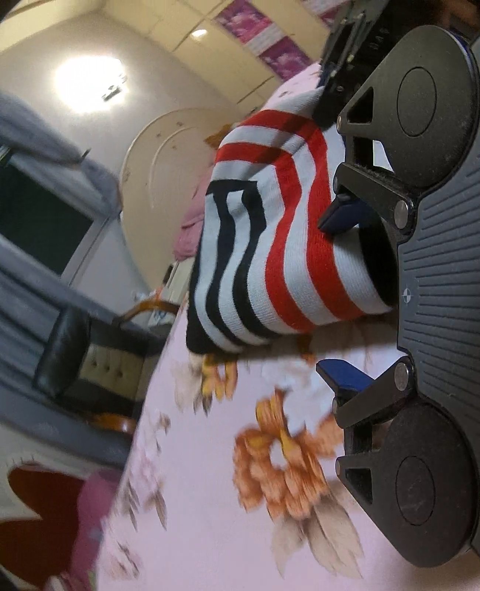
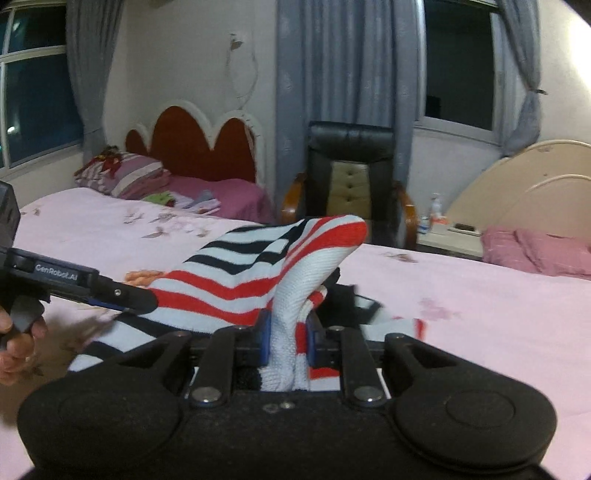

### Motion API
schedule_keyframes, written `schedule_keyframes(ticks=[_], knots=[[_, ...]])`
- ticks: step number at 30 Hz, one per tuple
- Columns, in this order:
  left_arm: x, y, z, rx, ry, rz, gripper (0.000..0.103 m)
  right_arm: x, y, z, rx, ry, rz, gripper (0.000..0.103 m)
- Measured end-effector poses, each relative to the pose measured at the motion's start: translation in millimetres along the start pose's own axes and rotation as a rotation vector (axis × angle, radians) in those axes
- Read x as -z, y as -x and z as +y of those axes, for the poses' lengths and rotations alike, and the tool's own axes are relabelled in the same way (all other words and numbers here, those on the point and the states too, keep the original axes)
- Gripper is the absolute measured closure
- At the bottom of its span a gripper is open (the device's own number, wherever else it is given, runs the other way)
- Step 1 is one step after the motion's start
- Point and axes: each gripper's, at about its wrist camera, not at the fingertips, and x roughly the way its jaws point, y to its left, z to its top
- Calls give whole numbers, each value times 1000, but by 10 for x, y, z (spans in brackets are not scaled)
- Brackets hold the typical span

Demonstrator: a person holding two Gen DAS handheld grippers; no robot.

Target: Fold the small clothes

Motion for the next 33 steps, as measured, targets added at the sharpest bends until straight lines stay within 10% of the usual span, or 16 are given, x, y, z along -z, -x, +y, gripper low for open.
schedule_keyframes(ticks=[13,20,25,33], knots=[[164,-296,-299,4,-70,62,28,492,-98,-459,39,-192,83,84],[15,-163,-387,-29,-180,24,29,437,-12,-682,22,-303,68,56],[-187,-212,-278,-23,-155,37,40,275,-177,-1070,-61,-533,72,55],[-167,-390,-420,-40,-204,60,40,260,-472,-1158,-64,-559,78,94]])
